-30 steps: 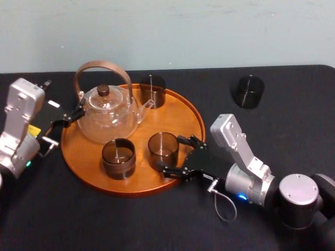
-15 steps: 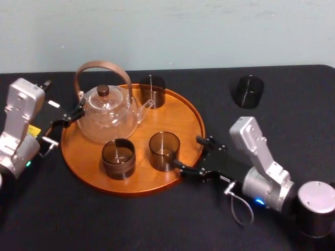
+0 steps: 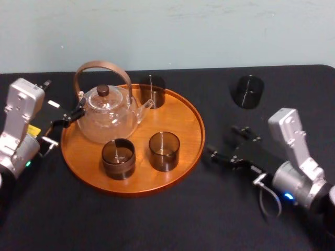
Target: Pick up the glass from the table and place it on the tray.
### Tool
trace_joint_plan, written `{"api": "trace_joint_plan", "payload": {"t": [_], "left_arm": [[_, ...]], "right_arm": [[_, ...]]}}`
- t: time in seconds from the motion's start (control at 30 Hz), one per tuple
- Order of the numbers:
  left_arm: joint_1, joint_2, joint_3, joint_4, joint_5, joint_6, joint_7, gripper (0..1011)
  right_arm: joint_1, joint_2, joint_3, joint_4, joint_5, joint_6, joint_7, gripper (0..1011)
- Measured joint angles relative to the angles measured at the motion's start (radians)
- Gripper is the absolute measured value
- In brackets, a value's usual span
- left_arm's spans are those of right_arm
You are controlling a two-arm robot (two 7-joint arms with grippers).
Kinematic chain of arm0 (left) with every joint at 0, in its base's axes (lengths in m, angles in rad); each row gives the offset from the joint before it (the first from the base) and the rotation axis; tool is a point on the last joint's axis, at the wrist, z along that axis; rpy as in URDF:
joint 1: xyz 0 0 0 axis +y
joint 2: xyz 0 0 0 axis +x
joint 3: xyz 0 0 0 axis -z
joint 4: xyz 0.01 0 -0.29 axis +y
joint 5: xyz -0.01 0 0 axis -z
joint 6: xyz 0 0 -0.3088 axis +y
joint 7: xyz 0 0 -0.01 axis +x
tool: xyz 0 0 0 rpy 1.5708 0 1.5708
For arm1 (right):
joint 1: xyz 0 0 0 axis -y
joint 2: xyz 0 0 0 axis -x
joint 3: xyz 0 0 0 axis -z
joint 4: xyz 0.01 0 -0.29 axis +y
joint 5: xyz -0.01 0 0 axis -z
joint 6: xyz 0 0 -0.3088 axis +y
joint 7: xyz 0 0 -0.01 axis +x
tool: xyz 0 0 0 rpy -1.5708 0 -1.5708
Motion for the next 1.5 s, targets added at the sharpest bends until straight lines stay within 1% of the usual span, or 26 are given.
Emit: {"api": "trace_joint_plan", "payload": {"t": [0.03, 0.07, 0.3, 0.33, 0.43, 0.47, 0.5, 0.6, 0.67, 0.8, 0.97, 1.27, 1.5], "left_arm": [[0.000, 0.000, 0.000, 0.000, 0.000, 0.000, 0.000, 1009], [0.000, 0.000, 0.000, 0.000, 0.000, 0.000, 0.000, 1010], [0.000, 0.000, 0.000, 0.000, 0.000, 0.000, 0.000, 1010], [0.000, 0.000, 0.000, 0.000, 0.000, 0.000, 0.000, 1010], [0.000, 0.000, 0.000, 0.000, 0.000, 0.000, 0.000, 1009], [0.000, 0.000, 0.000, 0.000, 0.000, 0.000, 0.000, 1010], [0.000, 0.000, 0.000, 0.000, 0.000, 0.000, 0.000, 1009], [0.000, 0.000, 0.000, 0.000, 0.000, 0.000, 0.000, 1009], [0.000, 0.000, 0.000, 0.000, 0.000, 0.000, 0.000, 1010], [0.000, 0.000, 0.000, 0.000, 0.000, 0.000, 0.000, 1009], [0.000, 0.000, 0.000, 0.000, 0.000, 0.000, 0.000, 1010], [0.000, 0.000, 0.000, 0.000, 0.000, 0.000, 0.000, 1010], [0.000, 0.000, 0.000, 0.000, 0.000, 0.000, 0.000, 1009]], "right_arm": [[-0.001, 0.001, 0.008, 0.001, 0.003, 0.000, -0.003, 1002], [-0.003, 0.002, 0.024, 0.004, 0.009, 0.001, -0.008, 1002], [0.001, -0.001, 0.077, 0.028, 0.020, 0.002, -0.034, 1002], [0.039, -0.019, 0.130, 0.093, 0.022, 0.014, -0.061, 1002], [0.071, -0.030, 0.142, 0.132, 0.022, 0.022, -0.062, 1002], [0.085, -0.034, 0.144, 0.148, 0.022, 0.024, -0.061, 1002], [0.085, -0.034, 0.144, 0.148, 0.022, 0.024, -0.061, 1002], [0.126, -0.046, 0.146, 0.193, 0.019, 0.028, -0.061, 1002], [0.141, -0.051, 0.147, 0.213, 0.016, 0.028, -0.061, 1002], [0.167, -0.064, 0.146, 0.244, 0.007, 0.028, -0.059, 1002], [0.183, -0.074, 0.142, 0.266, -0.001, 0.026, -0.055, 1002], [0.224, -0.094, 0.137, 0.326, -0.012, 0.014, -0.050, 1002], [0.284, -0.113, 0.133, 0.411, -0.022, 0.002, -0.043, 1002]]}}
